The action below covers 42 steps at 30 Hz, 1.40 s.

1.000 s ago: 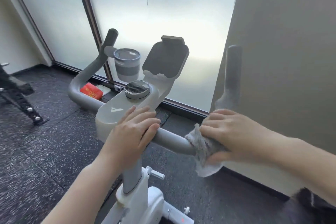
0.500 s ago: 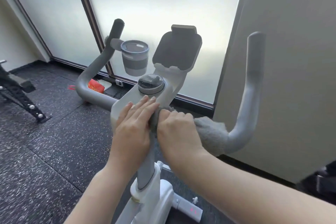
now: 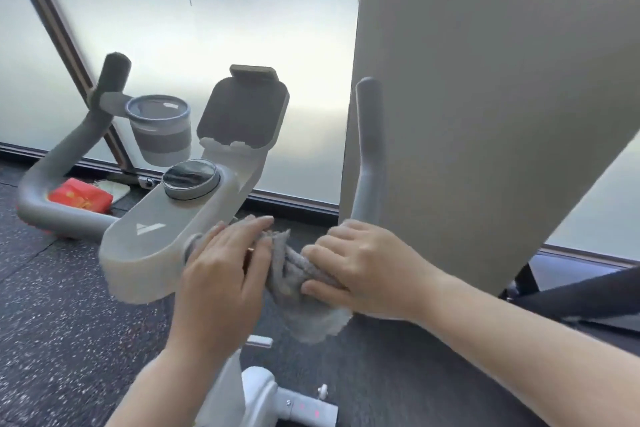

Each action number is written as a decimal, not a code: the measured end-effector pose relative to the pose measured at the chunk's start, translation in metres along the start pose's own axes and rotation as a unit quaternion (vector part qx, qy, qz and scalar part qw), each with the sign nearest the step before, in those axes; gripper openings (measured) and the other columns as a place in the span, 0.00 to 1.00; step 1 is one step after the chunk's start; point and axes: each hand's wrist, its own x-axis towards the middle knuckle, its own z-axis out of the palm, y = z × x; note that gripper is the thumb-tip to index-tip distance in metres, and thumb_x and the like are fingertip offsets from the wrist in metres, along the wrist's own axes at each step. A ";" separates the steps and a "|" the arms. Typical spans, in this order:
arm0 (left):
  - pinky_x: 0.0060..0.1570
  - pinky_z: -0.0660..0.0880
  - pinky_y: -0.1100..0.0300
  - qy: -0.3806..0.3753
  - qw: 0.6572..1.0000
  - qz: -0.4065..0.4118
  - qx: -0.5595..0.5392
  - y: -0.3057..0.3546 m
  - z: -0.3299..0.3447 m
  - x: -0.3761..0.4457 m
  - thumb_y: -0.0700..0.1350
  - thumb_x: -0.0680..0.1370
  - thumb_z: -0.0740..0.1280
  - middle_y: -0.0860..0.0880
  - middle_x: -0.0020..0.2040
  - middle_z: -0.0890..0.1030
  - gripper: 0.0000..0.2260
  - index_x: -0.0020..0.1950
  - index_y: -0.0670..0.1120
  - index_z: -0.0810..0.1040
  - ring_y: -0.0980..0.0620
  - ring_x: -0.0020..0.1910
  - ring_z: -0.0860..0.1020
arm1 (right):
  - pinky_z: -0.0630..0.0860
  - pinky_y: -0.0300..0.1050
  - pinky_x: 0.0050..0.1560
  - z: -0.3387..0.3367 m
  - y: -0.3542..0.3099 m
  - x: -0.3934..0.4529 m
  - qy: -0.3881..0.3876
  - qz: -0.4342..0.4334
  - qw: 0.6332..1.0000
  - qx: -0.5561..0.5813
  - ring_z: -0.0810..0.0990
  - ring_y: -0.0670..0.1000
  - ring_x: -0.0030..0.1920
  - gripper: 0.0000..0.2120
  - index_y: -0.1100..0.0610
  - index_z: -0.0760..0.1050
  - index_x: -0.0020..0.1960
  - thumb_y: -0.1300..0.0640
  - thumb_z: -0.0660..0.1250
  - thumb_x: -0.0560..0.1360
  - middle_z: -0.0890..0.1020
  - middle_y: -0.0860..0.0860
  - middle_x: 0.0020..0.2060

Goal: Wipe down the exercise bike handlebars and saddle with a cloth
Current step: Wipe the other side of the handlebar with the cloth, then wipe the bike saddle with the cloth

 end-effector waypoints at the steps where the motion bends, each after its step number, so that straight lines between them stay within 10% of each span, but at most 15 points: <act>1: 0.57 0.69 0.58 -0.015 1.000 0.013 0.018 0.010 0.006 0.000 0.50 0.78 0.57 0.54 0.47 0.83 0.15 0.56 0.50 0.81 0.56 0.51 0.76 | 0.75 0.50 0.54 -0.008 0.017 -0.008 -0.008 -0.041 0.999 0.015 0.80 0.55 0.45 0.18 0.60 0.79 0.49 0.47 0.57 0.81 0.81 0.52 0.42; 5: 0.37 0.63 0.60 -0.087 0.979 0.066 0.170 0.038 0.019 0.011 0.52 0.77 0.53 0.56 0.35 0.81 0.14 0.41 0.53 0.76 0.52 0.34 0.79 | 0.68 0.51 0.67 -0.019 0.082 0.003 -0.025 -0.040 0.999 0.011 0.78 0.56 0.54 0.23 0.59 0.79 0.53 0.48 0.49 0.83 0.81 0.53 0.51; 8: 0.39 0.65 0.57 -0.150 0.973 0.024 0.176 0.042 0.023 0.021 0.60 0.76 0.44 0.56 0.41 0.81 0.22 0.45 0.55 0.76 0.52 0.41 0.79 | 0.65 0.48 0.69 -0.008 0.106 0.016 0.038 0.030 0.999 -0.009 0.79 0.55 0.55 0.17 0.58 0.80 0.47 0.52 0.55 0.82 0.81 0.52 0.52; 12: 0.39 0.69 0.56 -0.092 0.985 0.007 0.148 0.038 0.032 0.015 0.55 0.76 0.52 0.56 0.37 0.81 0.16 0.42 0.54 0.78 0.52 0.39 0.79 | 0.56 0.56 0.73 0.018 0.074 0.008 0.158 0.175 0.963 0.132 0.74 0.50 0.63 0.13 0.55 0.82 0.42 0.53 0.60 0.77 0.83 0.47 0.48; 22: 0.40 0.62 0.55 -0.018 0.980 0.026 0.197 0.036 0.041 0.009 0.49 0.76 0.53 0.54 0.31 0.76 0.14 0.35 0.51 0.73 0.48 0.35 0.76 | 0.52 0.55 0.73 0.010 0.000 0.002 0.113 0.296 0.940 0.124 0.72 0.47 0.63 0.17 0.56 0.79 0.36 0.50 0.56 0.74 0.76 0.45 0.37; 32: 0.48 0.66 0.54 -0.044 0.989 0.078 0.118 0.029 0.026 -0.004 0.49 0.80 0.50 0.55 0.38 0.78 0.15 0.45 0.50 0.76 0.49 0.42 0.75 | 0.43 0.52 0.76 0.000 -0.047 -0.016 0.060 0.291 0.942 0.159 0.61 0.45 0.72 0.21 0.52 0.74 0.58 0.53 0.60 0.66 0.75 0.42 0.56; 42: 0.73 0.44 0.59 -0.031 0.994 -0.054 0.094 0.056 0.033 -0.046 0.51 0.76 0.47 0.53 0.72 0.68 0.26 0.74 0.49 0.66 0.52 0.75 0.57 | 0.77 0.43 0.57 -0.021 -0.049 -0.037 0.138 0.228 0.958 0.109 0.79 0.49 0.61 0.20 0.52 0.82 0.58 0.65 0.65 0.69 0.81 0.45 0.59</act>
